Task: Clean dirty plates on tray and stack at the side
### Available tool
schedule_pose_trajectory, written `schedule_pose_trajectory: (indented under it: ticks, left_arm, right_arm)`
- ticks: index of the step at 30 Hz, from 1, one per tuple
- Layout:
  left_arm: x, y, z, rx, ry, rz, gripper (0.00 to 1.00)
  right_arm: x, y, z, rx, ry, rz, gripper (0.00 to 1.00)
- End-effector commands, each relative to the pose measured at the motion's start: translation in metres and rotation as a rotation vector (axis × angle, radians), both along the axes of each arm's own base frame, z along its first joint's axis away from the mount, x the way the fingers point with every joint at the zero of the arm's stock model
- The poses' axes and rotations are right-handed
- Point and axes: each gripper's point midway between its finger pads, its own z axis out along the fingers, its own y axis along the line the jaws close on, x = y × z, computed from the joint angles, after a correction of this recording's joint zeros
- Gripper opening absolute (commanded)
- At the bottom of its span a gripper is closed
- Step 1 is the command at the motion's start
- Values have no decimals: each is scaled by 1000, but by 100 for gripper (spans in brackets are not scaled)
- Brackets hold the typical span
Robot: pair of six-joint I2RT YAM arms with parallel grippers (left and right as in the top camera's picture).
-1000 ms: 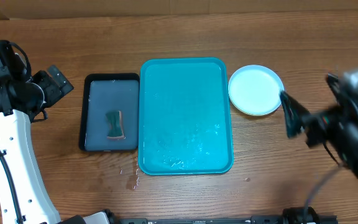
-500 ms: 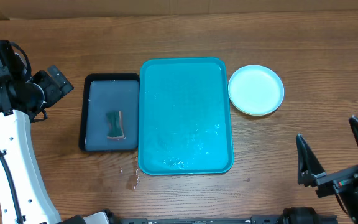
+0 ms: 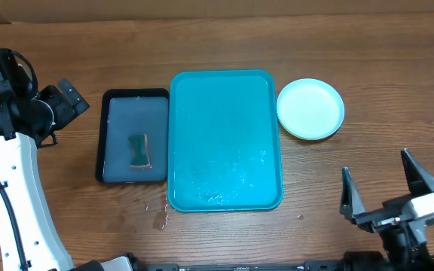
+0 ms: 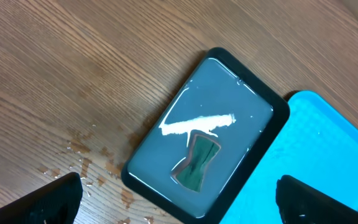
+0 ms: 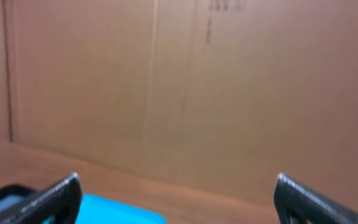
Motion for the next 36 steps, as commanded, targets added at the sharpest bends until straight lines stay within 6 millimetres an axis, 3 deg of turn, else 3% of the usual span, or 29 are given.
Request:
schedule_pose_trajectory:
  ticks: [1, 12, 19, 32, 36]
  left_arm:
    - [1, 2, 7, 3, -20, 23, 100]
    - [1, 2, 7, 3, -20, 23, 100]
    - [1, 2, 7, 3, -20, 23, 100]
    - [1, 2, 7, 3, -20, 23, 100]
    - [1, 2, 7, 3, -20, 23, 100]
  right_arm:
    - [8, -5, -12, 2, -45, -29, 100]
    - [31, -8, -31, 17, -224, -38, 100]
    - [42, -30, -49, 186, -212, -115, 99]
    - [66, -35, -113, 270, -4, -138, 100]
    - [73, -35, -149, 264, 148, -155, 99]
